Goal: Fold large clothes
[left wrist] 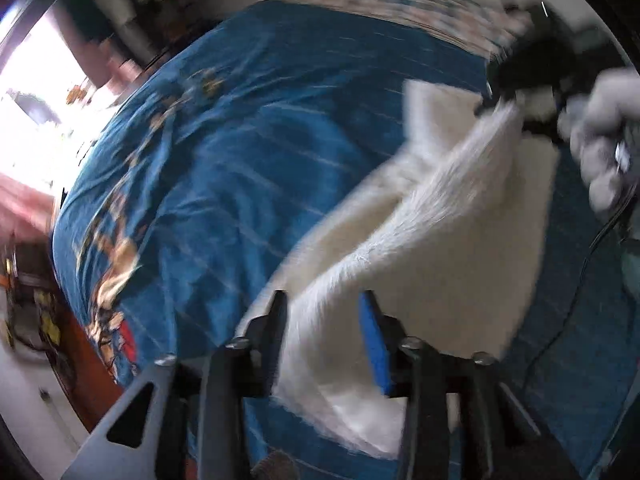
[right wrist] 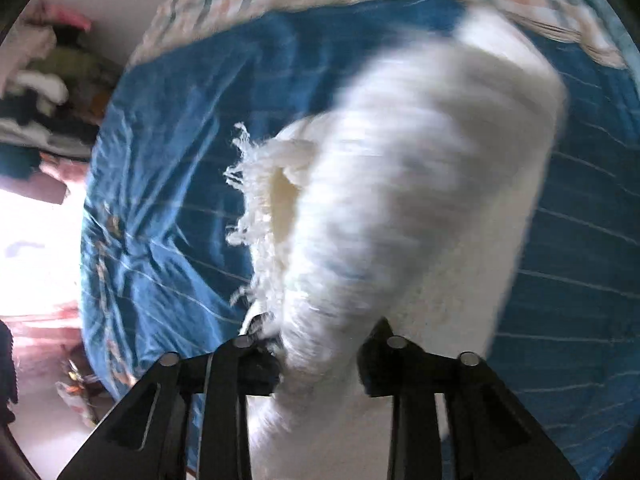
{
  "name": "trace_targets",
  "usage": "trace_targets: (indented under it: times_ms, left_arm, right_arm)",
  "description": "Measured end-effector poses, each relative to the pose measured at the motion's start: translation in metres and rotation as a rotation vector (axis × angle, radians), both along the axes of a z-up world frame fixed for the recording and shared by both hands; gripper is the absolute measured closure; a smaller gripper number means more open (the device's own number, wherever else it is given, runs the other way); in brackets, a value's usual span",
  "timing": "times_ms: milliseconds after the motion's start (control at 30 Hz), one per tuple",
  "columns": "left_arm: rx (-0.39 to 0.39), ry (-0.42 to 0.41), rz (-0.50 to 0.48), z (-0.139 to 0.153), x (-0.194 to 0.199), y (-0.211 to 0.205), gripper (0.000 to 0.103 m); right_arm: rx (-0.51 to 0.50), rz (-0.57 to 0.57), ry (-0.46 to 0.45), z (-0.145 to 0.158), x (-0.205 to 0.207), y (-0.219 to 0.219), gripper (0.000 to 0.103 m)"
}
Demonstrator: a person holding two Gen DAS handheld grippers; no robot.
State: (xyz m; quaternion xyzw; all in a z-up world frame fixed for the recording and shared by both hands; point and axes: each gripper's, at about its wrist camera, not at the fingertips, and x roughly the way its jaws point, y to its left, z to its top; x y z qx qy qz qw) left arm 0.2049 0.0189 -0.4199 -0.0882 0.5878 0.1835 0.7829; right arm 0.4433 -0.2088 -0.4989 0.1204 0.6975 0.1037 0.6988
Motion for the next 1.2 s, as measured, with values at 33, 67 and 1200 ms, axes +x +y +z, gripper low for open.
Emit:
trace_targets:
  times_ms: [33,67,1200]
  left_arm:
    - [-0.007,0.003,0.047,-0.003,-0.008,0.024,0.031]
    - [-0.026,0.003,0.080,-0.007,-0.015,0.042,0.024]
    - [-0.336,0.082,0.082,-0.129,-0.031,0.088,0.086]
  right_arm:
    - [0.007,0.015,0.026,-0.013,0.004,0.014,0.053]
    - [0.019,0.035,0.062,-0.025,0.005,0.028,0.047]
    - [0.474,-0.331,0.116,-0.160,-0.034,-0.150,0.014]
